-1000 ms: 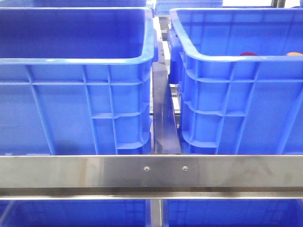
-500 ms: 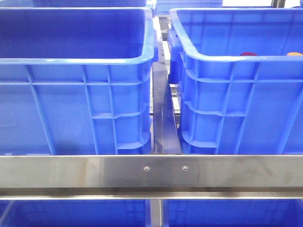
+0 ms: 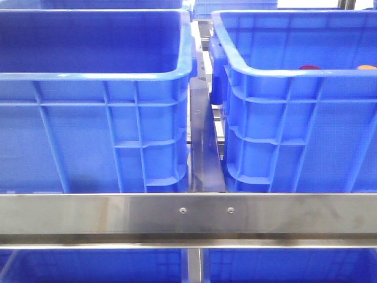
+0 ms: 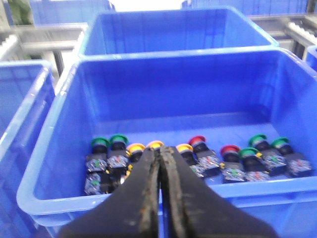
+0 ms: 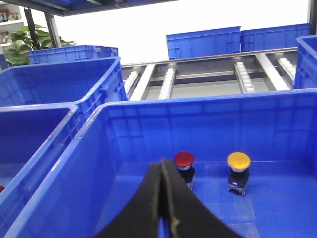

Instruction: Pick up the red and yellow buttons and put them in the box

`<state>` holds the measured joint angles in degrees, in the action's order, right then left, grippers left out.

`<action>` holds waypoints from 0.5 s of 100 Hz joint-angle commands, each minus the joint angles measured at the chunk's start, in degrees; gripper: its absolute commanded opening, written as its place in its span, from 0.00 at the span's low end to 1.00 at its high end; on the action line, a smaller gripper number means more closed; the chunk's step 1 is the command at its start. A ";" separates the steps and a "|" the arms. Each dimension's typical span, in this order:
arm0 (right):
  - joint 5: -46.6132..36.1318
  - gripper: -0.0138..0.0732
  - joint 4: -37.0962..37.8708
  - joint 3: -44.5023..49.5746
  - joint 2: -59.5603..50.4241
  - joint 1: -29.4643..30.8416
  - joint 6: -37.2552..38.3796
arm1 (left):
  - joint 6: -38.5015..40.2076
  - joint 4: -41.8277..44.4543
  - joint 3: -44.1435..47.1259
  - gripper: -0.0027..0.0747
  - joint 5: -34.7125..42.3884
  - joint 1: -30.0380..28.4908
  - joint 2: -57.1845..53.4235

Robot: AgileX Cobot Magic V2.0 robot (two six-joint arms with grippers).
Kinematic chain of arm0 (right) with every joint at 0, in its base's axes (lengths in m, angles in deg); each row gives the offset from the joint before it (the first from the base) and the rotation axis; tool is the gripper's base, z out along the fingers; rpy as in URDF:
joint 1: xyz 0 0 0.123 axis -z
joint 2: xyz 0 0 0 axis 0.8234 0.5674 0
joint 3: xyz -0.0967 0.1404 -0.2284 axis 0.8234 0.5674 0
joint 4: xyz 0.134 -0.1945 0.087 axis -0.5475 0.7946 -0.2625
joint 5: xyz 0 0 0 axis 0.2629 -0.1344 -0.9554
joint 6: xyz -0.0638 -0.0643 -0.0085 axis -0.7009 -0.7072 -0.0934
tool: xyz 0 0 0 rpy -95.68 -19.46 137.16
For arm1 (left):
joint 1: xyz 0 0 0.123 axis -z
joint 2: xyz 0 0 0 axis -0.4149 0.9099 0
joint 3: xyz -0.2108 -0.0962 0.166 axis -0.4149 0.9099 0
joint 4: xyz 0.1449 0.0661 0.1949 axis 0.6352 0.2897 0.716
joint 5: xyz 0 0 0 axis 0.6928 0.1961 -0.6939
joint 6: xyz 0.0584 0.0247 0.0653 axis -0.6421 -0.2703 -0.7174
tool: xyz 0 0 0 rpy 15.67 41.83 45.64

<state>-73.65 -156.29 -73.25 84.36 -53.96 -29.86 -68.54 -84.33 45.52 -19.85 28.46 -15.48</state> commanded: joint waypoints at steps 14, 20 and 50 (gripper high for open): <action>-0.91 0.08 -0.30 -1.50 0.11 0.29 -0.59 | 0.38 3.48 10.56 0.01 16.98 -0.11 -7.41; -0.91 0.08 -0.30 -1.50 0.11 0.29 -0.59 | 0.38 3.48 13.58 0.01 18.35 -0.11 -9.66; -0.91 0.08 -0.30 -1.50 0.11 0.29 -0.59 | 1.85 3.74 22.13 0.01 22.21 -0.11 -14.62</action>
<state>-73.65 -156.29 -73.25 84.36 -53.96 -29.86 -68.16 -80.82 67.89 -4.46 28.46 -28.06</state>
